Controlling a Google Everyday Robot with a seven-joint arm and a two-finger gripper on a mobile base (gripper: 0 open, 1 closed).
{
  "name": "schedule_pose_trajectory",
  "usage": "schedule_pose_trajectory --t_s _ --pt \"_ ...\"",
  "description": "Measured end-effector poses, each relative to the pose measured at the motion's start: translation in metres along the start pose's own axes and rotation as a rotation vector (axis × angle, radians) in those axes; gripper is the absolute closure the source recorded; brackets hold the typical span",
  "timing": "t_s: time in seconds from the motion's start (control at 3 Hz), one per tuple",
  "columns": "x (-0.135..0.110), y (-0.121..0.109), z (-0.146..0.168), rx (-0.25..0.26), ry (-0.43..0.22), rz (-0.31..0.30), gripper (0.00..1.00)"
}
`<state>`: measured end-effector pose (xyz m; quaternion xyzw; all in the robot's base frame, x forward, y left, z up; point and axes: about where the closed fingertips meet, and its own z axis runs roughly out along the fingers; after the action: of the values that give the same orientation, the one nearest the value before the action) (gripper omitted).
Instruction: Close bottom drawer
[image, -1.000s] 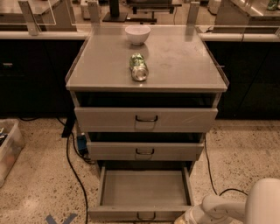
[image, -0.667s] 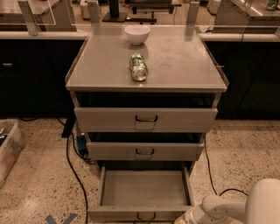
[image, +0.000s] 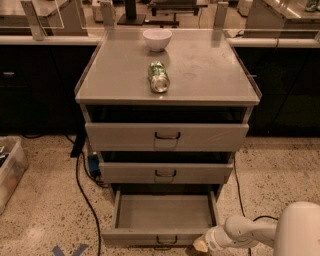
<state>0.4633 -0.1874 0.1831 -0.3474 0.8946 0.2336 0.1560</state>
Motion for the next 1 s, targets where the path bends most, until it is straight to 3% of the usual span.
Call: schedule_pose_trajectory --t_s 0.33,0.67,1.0 --pt "-0.003 0.006 0.004 0.004 0.008 -0.004 1.0" --pt "-0.028 0.009 0.011 -0.011 -0.016 -0.024 1.0" --pt "-0.065 0.012 0.022 -0.045 -0.09 -0.029 1.0"
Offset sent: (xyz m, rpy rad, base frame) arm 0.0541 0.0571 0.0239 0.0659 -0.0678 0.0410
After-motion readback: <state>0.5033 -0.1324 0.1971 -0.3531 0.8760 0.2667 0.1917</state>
